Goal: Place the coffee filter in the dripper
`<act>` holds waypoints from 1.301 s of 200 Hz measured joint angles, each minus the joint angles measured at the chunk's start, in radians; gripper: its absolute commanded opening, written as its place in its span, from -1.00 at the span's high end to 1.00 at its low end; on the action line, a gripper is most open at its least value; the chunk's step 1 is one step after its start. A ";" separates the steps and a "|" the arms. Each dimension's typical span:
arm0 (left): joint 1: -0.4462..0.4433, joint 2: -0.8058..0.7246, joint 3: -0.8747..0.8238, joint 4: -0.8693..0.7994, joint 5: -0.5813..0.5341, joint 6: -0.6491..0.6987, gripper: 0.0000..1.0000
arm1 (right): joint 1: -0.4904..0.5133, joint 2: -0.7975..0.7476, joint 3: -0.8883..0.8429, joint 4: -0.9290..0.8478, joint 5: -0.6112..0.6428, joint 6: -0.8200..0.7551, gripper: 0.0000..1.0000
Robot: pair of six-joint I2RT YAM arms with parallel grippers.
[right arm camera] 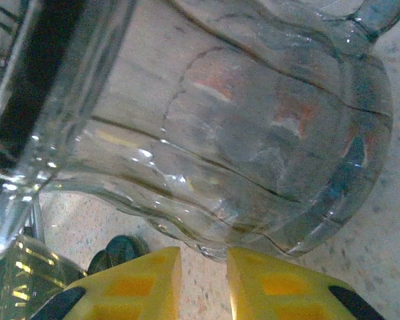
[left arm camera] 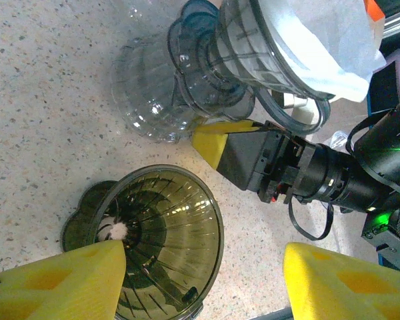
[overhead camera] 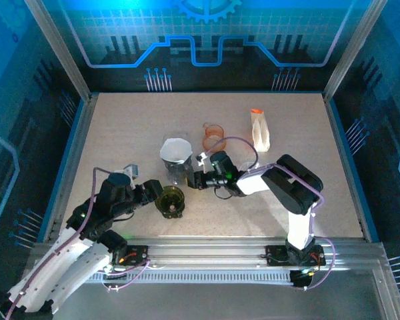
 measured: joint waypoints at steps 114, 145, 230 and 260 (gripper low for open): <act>0.001 -0.054 0.024 -0.074 -0.026 0.000 -0.28 | 0.032 0.197 0.292 -0.063 -0.023 0.003 0.50; 0.001 -0.057 0.024 -0.081 -0.026 -0.001 -0.28 | 0.034 0.232 0.355 -0.090 -0.022 0.003 0.49; 0.001 -0.063 0.019 -0.080 -0.026 -0.003 -0.31 | 0.034 0.198 0.270 -0.055 0.006 0.026 0.15; 0.001 -0.063 0.004 -0.079 -0.025 -0.004 -0.31 | 0.034 0.140 0.193 -0.044 0.034 0.041 0.11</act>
